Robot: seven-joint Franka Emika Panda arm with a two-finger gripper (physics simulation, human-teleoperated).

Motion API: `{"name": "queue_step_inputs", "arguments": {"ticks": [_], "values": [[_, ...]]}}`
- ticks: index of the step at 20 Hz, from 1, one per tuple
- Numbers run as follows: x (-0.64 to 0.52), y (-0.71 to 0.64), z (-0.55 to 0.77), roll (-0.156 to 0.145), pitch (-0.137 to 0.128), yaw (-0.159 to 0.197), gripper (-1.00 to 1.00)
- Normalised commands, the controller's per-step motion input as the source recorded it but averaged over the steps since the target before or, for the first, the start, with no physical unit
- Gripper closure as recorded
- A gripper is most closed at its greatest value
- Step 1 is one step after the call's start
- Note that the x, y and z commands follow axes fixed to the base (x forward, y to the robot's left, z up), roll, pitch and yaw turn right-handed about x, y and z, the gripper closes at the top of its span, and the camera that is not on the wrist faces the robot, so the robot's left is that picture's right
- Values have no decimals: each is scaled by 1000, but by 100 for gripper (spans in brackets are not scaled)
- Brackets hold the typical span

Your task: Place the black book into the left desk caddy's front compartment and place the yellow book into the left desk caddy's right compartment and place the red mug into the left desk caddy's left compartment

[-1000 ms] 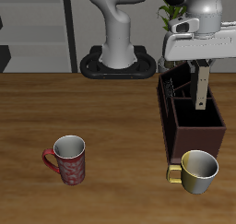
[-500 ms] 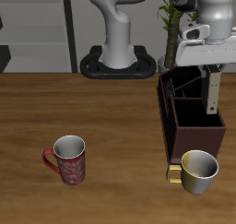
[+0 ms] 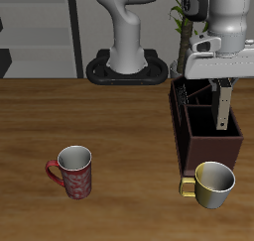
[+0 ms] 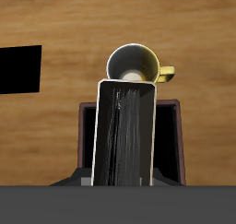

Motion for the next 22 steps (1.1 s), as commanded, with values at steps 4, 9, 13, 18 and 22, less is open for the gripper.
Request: {"name": "queue_step_inputs", "arguments": {"ticks": [4, 9, 13, 18, 22], "values": [[-77, 43, -420, 28, 42, -13, 100], [-4, -147, -219, -13, 21, -3, 100], [-28, -156, -193, -14, 23, -4, 100], [52, -108, -285, -12, 37, 20, 100], [48, -103, -235, -24, 60, 32, 100]]}}
